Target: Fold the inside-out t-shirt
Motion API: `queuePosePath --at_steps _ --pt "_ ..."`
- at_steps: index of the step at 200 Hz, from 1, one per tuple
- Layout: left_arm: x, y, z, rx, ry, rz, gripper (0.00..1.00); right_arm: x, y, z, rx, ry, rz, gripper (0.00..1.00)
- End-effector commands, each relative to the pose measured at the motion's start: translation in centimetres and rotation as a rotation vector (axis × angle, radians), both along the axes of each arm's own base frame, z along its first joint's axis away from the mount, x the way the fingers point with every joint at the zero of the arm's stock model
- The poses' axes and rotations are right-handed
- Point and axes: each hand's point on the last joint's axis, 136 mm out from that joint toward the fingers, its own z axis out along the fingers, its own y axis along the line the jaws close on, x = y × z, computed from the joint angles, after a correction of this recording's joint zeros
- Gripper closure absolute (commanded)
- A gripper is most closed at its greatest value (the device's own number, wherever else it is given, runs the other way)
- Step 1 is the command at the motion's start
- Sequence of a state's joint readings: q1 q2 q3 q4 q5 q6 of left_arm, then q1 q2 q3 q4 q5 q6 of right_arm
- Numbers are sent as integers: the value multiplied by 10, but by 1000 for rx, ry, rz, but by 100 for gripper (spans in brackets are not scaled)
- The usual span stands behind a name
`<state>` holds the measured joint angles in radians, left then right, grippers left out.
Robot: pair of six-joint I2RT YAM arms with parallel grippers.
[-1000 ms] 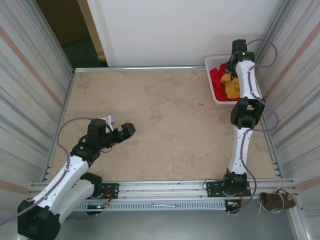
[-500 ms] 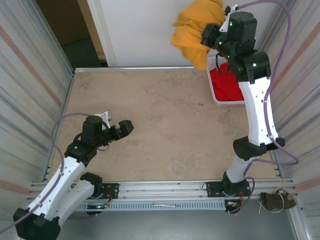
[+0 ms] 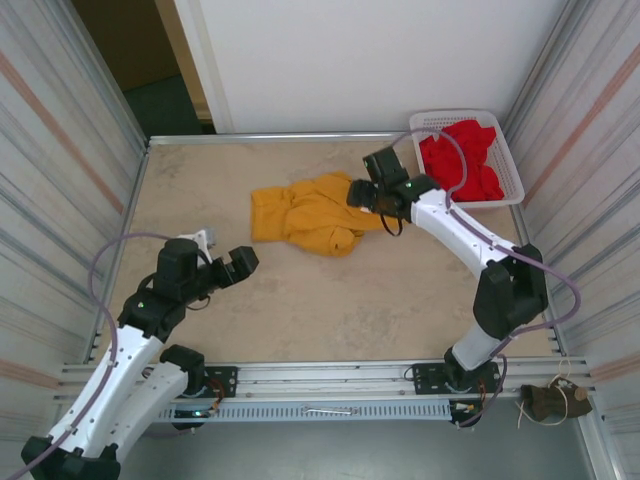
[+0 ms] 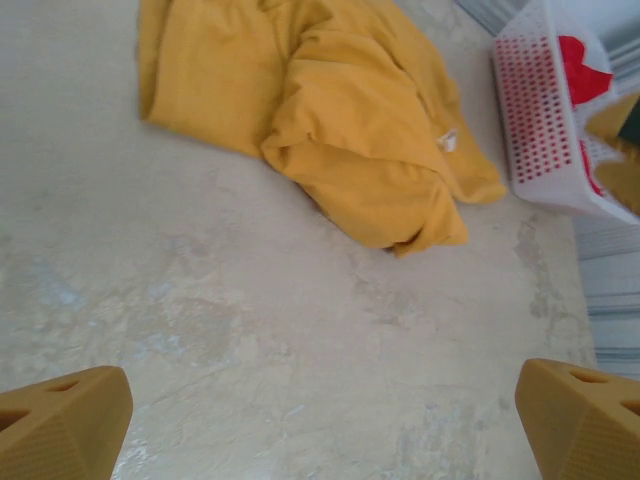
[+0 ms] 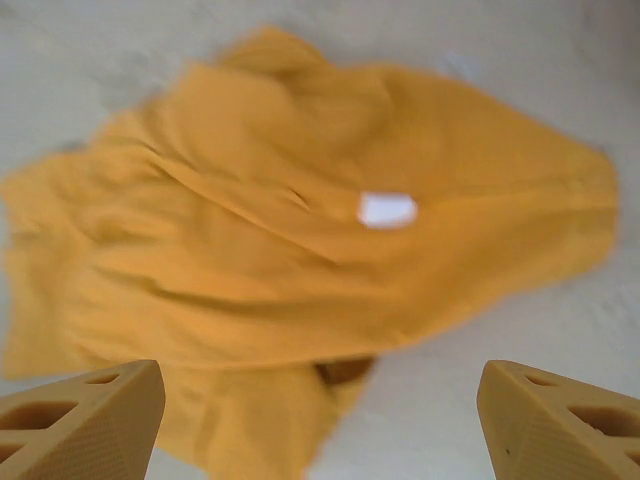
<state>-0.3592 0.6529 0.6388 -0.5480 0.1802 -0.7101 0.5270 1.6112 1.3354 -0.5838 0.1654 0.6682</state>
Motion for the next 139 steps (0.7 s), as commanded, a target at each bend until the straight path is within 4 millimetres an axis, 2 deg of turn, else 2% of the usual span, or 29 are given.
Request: queuePosePath --at_steps 1,19,43,54,77,101,139 --pt "4 17 -14 83 61 76 2 -30 3 20 37 -87 -20 20" --pt "19 9 -24 78 97 63 1 -48 9 2 -12 -68 14 20" --pt "55 -6 -23 81 95 42 1 -49 17 -15 -47 -31 33 20" --pt "73 -12 -21 109 91 16 1 -44 15 -20 -90 -25 28 19" --pt "107 -27 -22 158 110 -46 1 -28 -13 -42 -161 37 -46 19" --pt "138 -46 -34 148 129 -89 2 -11 -32 -66 -83 120 -103 19" --pt "179 -82 -56 110 155 -155 4 13 -38 -90 53 178 -138 20"
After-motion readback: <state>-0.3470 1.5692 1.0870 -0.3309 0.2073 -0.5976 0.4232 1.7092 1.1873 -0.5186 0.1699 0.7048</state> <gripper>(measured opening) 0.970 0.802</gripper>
